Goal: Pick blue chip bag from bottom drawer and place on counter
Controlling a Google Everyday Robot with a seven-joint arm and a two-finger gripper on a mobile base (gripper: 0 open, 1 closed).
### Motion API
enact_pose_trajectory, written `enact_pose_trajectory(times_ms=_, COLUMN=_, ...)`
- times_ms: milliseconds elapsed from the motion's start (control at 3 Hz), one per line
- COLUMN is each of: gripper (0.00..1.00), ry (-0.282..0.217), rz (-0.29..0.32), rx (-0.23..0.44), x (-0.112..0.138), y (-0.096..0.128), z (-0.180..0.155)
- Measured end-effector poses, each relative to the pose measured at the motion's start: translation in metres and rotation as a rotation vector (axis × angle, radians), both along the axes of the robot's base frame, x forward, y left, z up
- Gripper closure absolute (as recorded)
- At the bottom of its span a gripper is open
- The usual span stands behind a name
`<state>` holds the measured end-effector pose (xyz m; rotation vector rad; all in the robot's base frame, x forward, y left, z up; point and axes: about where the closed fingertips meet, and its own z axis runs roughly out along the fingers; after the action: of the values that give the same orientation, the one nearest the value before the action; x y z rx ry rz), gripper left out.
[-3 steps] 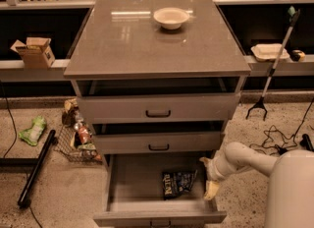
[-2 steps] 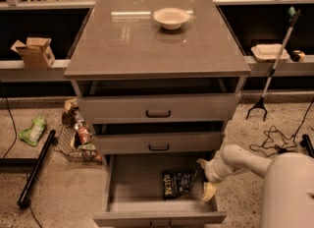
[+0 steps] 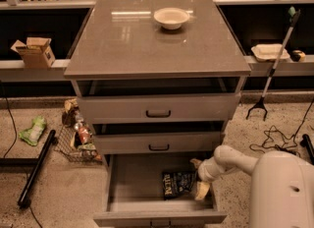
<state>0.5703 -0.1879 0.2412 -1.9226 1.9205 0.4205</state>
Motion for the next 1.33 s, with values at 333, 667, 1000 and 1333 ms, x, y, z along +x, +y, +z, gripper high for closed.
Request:
enact_pose_trajectory(times_ms=333, gripper=0.00, ry=-0.021, rz=0.035, rx=0.017, x=0.009, y=0.025, z=-0.023)
enact_pose_trajectory(times_ms=667, gripper=0.00, ry=-0.053, rz=0.053, rx=0.049, x=0.013, y=0.044, z=-0.039)
enact_pose_trajectory(times_ms=1000, gripper=0.00, ry=-0.067, rz=0.069, rx=0.086, x=0.015, y=0.057, z=-0.056)
enact_pose_trajectory(times_ms=1333, gripper=0.00, ry=-0.079, rz=0.070, rx=0.100, x=0.022, y=0.065, z=-0.074)
